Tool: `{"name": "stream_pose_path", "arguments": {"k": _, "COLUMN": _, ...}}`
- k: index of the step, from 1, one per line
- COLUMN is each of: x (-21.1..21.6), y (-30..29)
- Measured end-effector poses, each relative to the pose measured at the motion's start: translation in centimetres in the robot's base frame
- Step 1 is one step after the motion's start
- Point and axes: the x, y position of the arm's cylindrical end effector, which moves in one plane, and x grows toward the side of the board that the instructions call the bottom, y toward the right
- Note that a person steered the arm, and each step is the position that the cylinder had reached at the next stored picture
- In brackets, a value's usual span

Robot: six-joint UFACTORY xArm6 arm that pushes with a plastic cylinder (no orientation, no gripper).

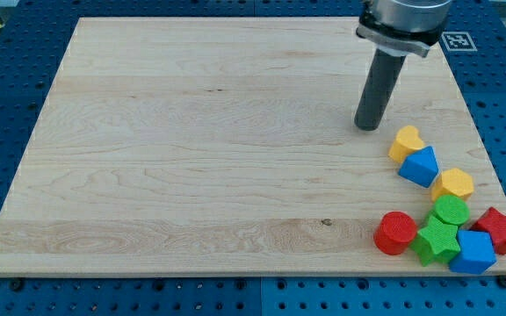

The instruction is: Place the blue triangle above the green star

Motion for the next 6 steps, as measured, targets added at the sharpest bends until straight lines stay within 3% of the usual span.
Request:
{"name": "stream_pose_path", "arguments": {"k": 2, "x": -4.1, "y": 0.5}}
{"name": "stream_pose_path", "arguments": {"k": 6, "x": 0.3, "y": 7.6}}
